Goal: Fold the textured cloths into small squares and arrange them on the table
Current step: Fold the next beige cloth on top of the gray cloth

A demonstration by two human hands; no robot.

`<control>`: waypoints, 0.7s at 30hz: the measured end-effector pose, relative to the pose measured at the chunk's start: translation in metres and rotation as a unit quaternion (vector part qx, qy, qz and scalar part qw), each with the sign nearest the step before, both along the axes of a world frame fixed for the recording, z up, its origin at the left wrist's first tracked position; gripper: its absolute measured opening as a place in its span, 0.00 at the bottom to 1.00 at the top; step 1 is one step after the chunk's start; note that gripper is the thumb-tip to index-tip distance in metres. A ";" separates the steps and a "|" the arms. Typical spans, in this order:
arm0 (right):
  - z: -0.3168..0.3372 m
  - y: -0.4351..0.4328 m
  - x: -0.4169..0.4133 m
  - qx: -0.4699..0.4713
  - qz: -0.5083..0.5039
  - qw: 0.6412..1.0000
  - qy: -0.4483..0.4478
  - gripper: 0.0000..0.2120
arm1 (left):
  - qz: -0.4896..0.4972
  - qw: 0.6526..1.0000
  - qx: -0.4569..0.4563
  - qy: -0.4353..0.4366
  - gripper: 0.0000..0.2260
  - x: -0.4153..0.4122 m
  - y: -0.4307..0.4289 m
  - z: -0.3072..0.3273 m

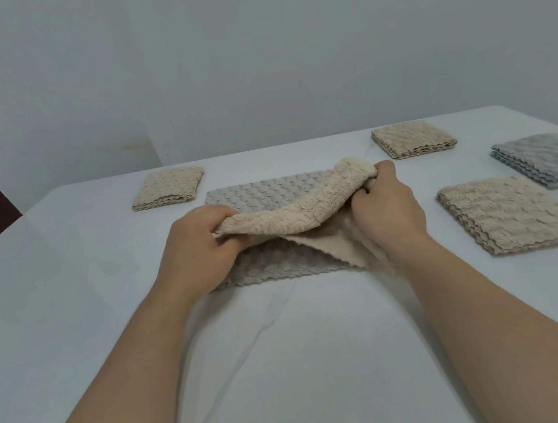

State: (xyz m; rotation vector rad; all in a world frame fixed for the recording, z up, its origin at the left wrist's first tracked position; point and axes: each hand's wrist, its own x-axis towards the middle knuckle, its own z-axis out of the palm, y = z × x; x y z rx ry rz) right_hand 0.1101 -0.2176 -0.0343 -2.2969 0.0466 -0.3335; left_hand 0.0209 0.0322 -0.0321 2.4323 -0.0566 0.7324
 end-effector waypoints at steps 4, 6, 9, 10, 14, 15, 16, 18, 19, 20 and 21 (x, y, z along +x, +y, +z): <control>-0.004 -0.001 0.003 -0.044 -0.031 0.995 -0.086 0.15 | 0.036 0.999 -0.011 -0.038 0.15 0.001 0.003 0.001; -0.002 -0.002 0.003 -0.034 -0.037 0.994 -0.100 0.15 | 0.048 0.998 -0.031 -0.036 0.20 0.000 0.002 0.001; 0.003 -0.003 0.001 -0.005 -0.047 0.993 -0.106 0.14 | 0.047 0.992 -0.108 -0.038 0.22 0.000 0.000 0.001; 0.005 -0.002 0.001 0.002 -0.050 0.993 -0.107 0.14 | 0.040 0.989 -0.140 -0.038 0.21 0.001 0.000 0.001; 0.005 0.001 -0.003 0.038 -0.030 0.995 -0.091 0.17 | 0.015 0.980 -0.196 -0.037 0.16 -0.001 0.000 0.003; 0.004 0.002 -0.004 0.053 -0.023 0.995 -0.088 0.18 | 0.009 0.982 -0.184 -0.043 0.16 -0.002 0.000 0.004; 0.004 0.002 -0.005 0.069 -0.016 0.994 -0.086 0.19 | -0.001 0.984 -0.172 -0.050 0.16 -0.003 -0.001 0.004; 0.002 0.003 -0.006 0.097 -0.001 0.991 -0.091 0.20 | -0.030 0.985 -0.158 -0.061 0.15 -0.004 -0.001 0.004; 0.001 0.004 -0.006 0.103 0.007 0.990 -0.098 0.21 | -0.044 0.985 -0.153 -0.065 0.15 -0.004 -0.001 0.004; 0.001 0.004 -0.006 0.104 0.013 0.989 -0.107 0.21 | -0.056 0.986 -0.144 -0.069 0.14 -0.005 -0.001 0.004; 0.000 0.005 -0.006 0.101 0.017 0.988 -0.117 0.22 | -0.068 0.986 -0.133 -0.071 0.13 -0.005 -0.002 0.004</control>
